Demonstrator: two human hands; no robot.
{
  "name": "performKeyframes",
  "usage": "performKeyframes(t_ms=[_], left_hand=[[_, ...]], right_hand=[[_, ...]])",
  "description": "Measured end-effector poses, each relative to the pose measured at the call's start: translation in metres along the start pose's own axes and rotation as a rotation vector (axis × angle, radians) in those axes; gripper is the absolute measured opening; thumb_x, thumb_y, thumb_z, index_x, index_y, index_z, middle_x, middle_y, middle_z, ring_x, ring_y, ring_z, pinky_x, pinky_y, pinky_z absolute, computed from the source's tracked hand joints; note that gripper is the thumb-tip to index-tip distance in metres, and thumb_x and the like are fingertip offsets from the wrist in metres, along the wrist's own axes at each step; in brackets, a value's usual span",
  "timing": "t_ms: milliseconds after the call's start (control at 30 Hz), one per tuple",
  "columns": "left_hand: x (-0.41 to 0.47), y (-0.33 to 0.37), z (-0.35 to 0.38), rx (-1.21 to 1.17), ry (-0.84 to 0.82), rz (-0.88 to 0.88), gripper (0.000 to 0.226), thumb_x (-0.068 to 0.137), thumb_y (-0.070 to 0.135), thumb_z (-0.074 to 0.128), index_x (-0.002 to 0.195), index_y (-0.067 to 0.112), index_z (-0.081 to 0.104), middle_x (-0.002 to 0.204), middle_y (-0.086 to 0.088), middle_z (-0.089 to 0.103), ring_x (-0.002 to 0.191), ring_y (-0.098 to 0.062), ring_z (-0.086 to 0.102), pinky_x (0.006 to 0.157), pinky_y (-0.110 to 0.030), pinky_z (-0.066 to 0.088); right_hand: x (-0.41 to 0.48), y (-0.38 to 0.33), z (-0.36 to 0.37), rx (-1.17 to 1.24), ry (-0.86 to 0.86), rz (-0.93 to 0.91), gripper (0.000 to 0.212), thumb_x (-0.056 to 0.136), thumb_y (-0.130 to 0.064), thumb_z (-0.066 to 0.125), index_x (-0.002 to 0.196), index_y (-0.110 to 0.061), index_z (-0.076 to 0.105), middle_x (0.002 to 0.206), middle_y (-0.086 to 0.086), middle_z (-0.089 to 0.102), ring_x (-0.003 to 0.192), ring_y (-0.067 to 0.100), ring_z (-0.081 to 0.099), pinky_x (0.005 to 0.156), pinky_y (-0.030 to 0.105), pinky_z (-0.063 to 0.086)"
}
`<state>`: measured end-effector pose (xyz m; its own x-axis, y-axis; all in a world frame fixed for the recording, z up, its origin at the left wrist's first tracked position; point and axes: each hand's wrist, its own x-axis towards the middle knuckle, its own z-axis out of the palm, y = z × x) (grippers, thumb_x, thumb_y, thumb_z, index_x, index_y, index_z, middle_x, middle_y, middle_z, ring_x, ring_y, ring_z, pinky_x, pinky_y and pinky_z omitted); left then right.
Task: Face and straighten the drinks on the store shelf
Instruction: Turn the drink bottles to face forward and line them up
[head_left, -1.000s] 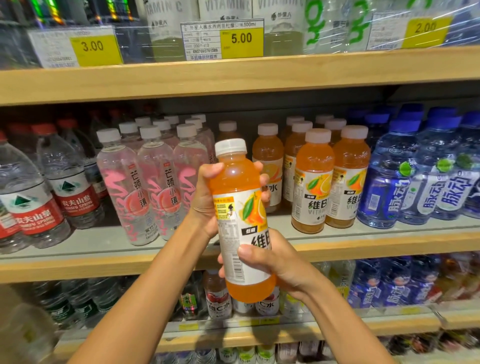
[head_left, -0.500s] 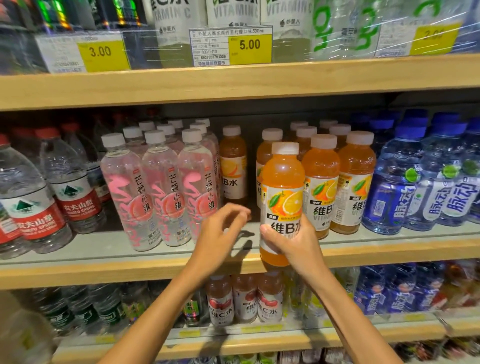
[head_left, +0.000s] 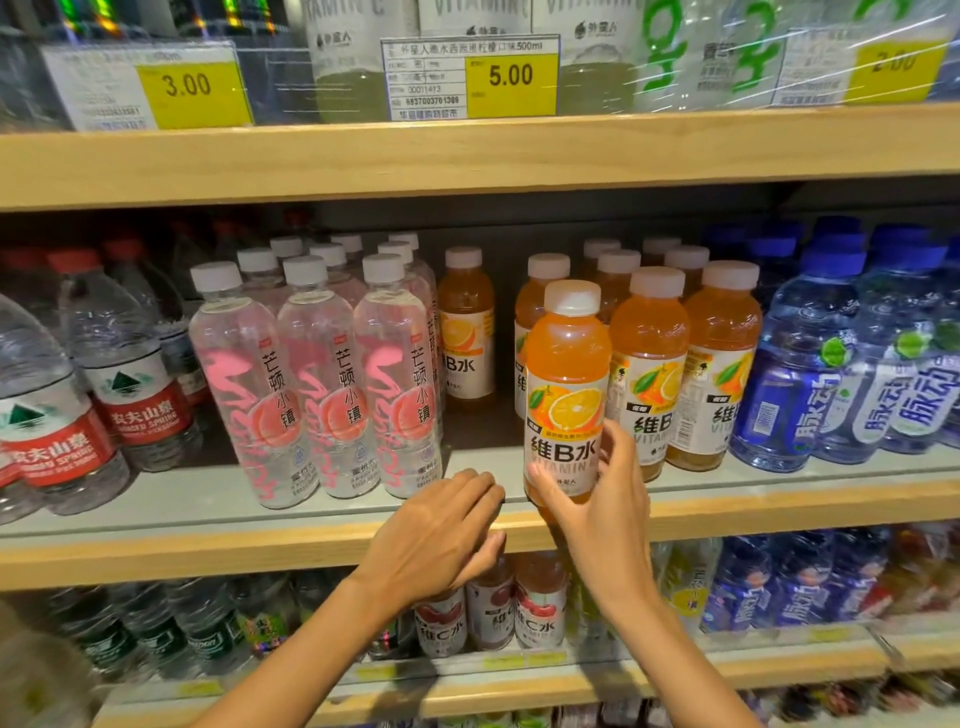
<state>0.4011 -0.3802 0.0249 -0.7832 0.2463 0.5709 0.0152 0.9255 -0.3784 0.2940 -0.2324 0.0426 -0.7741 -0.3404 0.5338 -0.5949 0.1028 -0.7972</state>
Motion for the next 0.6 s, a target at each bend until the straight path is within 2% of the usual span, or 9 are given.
performKeyframes(t_ms=[100, 233, 333, 433, 600], left_hand=[[0.000, 0.000, 0.001, 0.006, 0.015, -0.006, 0.041, 0.092, 0.035, 0.046, 0.108, 0.003, 0.068, 0.107, -0.012, 0.068, 0.094, -0.025, 0.065, 0.075, -0.033, 0.055], [-0.001, 0.000, 0.000, -0.009, 0.021, -0.007, 0.041, 0.091, 0.034, 0.047, 0.107, 0.002, 0.068, 0.107, -0.013, 0.068, 0.094, -0.025, 0.066, 0.074, -0.033, 0.056], [-0.002, 0.001, 0.000, -0.018, 0.034, -0.003, 0.041, 0.092, 0.032, 0.047, 0.107, 0.001, 0.069, 0.107, -0.013, 0.068, 0.095, -0.025, 0.066, 0.075, -0.034, 0.056], [-0.003, 0.001, 0.000, -0.016, 0.038, 0.002, 0.041, 0.092, 0.032, 0.047, 0.107, 0.001, 0.068, 0.107, -0.013, 0.068, 0.096, -0.025, 0.066, 0.076, -0.034, 0.056], [-0.003, 0.001, -0.003, -0.030, 0.040, 0.004, 0.040, 0.092, 0.030, 0.046, 0.108, 0.000, 0.067, 0.108, -0.014, 0.068, 0.097, -0.025, 0.066, 0.078, -0.034, 0.056]], right_hand=[[-0.006, -0.004, 0.003, -0.126, 0.148, -0.025, 0.068, 0.071, -0.029, 0.082, 0.124, -0.005, 0.047, 0.115, 0.006, 0.050, 0.104, 0.025, 0.056, 0.087, 0.043, 0.051], [0.005, -0.008, 0.012, -0.256, 0.092, 0.003, 0.065, 0.080, -0.029, 0.074, 0.132, -0.003, 0.044, 0.127, 0.012, 0.052, 0.117, 0.027, 0.051, 0.092, 0.032, 0.041], [0.016, -0.010, 0.021, -0.303, 0.060, 0.018, 0.063, 0.087, -0.026, 0.067, 0.137, -0.003, 0.036, 0.133, 0.014, 0.050, 0.121, 0.029, 0.050, 0.094, 0.036, 0.043], [0.027, -0.010, 0.031, -0.397, 0.048, 0.041, 0.056, 0.091, -0.025, 0.061, 0.134, -0.002, 0.035, 0.129, 0.015, 0.050, 0.118, 0.030, 0.052, 0.090, 0.037, 0.047], [0.051, -0.008, 0.048, -0.645, 0.040, 0.102, 0.034, 0.095, -0.024, 0.056, 0.118, -0.001, 0.045, 0.117, 0.016, 0.053, 0.110, 0.030, 0.055, 0.084, 0.033, 0.046]])
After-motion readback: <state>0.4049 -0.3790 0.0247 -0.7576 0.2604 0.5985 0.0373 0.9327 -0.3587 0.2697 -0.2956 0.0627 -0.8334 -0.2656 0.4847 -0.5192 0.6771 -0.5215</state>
